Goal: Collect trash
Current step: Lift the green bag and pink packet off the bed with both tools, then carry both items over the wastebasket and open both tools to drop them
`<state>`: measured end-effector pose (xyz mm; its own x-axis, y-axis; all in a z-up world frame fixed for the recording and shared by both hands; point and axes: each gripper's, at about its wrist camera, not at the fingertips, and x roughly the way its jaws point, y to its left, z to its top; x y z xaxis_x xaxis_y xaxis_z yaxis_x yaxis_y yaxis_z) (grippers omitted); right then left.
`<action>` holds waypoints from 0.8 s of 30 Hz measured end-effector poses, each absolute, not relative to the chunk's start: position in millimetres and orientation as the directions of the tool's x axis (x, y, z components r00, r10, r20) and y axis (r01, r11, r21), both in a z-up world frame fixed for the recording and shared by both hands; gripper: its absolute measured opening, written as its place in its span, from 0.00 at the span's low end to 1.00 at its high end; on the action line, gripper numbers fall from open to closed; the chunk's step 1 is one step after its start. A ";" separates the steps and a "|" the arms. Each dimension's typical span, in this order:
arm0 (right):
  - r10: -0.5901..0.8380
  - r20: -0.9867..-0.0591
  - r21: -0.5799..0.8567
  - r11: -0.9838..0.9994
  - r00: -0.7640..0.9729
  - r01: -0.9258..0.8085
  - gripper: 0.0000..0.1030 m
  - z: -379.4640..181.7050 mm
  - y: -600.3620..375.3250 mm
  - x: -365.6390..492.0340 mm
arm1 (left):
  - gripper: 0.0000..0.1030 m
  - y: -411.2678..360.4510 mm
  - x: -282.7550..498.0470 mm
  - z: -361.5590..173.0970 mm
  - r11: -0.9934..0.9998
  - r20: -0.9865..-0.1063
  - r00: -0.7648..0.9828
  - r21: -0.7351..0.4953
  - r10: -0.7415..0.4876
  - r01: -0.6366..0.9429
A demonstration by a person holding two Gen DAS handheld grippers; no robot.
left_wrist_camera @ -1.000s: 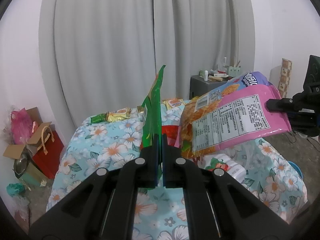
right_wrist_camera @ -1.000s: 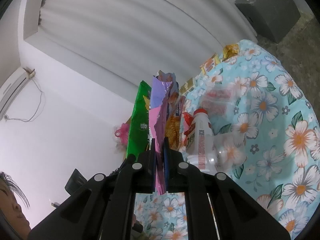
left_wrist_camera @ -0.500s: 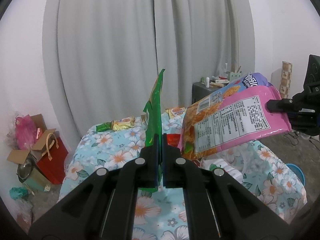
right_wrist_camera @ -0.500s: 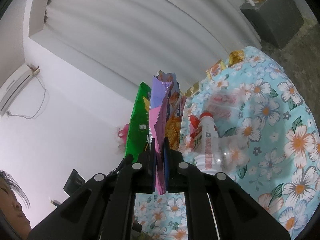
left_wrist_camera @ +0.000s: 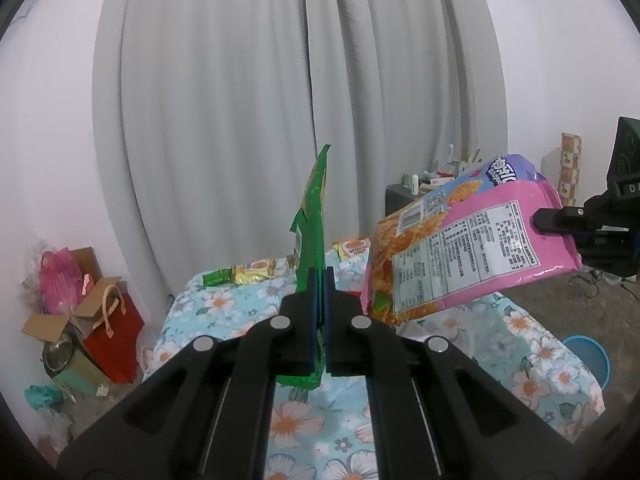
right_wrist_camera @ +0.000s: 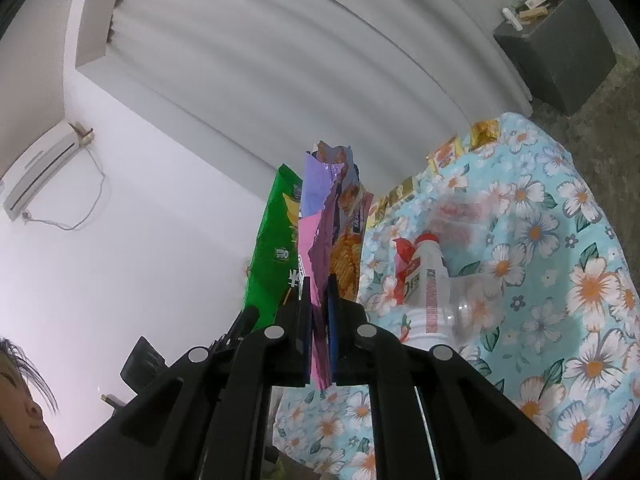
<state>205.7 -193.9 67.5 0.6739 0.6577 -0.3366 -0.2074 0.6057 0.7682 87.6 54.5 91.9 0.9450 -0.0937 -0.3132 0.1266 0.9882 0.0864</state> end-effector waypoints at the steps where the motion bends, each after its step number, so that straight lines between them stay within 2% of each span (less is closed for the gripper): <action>1: 0.655 -0.332 0.767 0.607 0.679 -0.211 0.06 69.8 -195.4 201.9 | 0.01 54.3 85.5 94.8 0.988 -0.308 0.947 0.088 -0.095 0.128; 13: 0.604 -0.287 0.741 0.632 0.744 -0.228 0.06 94.4 -224.2 150.2 | 0.01 27.2 59.8 121.4 0.973 -0.251 0.953 0.113 -0.167 0.200; 24: 0.526 -0.284 0.717 0.672 0.802 -0.186 0.06 107.2 -264.0 101.3 | 0.01 -19.2 55.1 133.5 0.929 -0.247 0.911 0.084 -0.330 0.360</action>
<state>101.3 -264.0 107.2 0.8015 0.5261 -0.2843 -0.1865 0.6716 0.7170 55.1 -19.2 133.5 0.9109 -0.3303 -0.2474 0.3597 0.9293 0.0836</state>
